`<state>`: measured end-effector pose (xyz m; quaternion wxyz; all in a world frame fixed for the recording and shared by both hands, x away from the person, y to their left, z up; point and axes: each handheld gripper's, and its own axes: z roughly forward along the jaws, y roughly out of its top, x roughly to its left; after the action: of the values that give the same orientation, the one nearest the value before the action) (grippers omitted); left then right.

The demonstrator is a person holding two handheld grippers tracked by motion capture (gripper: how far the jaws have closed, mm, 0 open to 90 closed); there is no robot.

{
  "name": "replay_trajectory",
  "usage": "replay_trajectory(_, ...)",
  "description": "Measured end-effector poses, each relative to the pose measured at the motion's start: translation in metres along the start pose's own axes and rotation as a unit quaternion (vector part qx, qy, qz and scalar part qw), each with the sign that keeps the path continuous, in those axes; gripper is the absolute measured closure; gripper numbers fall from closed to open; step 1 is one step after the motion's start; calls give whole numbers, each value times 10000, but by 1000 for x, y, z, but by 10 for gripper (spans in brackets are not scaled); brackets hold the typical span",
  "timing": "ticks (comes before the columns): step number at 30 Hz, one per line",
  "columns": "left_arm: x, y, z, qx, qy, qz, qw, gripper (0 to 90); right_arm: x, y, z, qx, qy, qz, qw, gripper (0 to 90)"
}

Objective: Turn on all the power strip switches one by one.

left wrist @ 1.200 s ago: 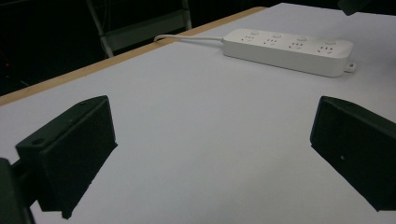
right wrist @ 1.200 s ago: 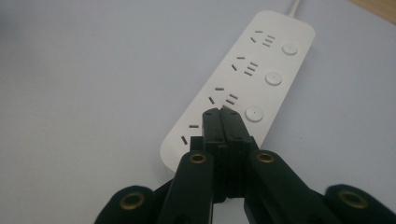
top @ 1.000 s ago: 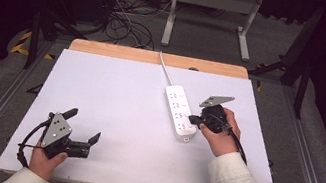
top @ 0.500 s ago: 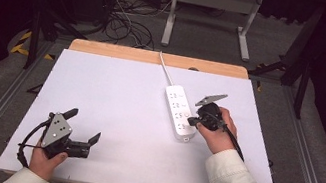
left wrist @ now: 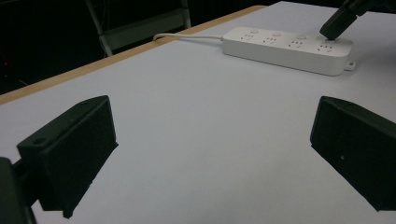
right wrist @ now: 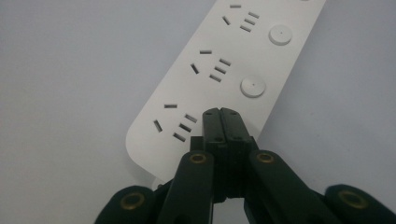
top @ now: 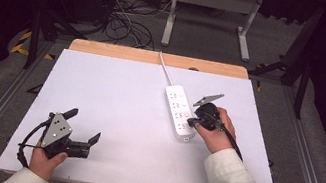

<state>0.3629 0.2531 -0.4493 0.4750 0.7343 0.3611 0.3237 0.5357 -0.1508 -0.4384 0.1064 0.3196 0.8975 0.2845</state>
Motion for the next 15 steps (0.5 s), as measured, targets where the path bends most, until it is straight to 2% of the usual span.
replay_trajectory(15, 0, 0, -1, 2, 5, 14, 10000, 7, 1, -1, 1, 3, -23, 9, 10000, 900)
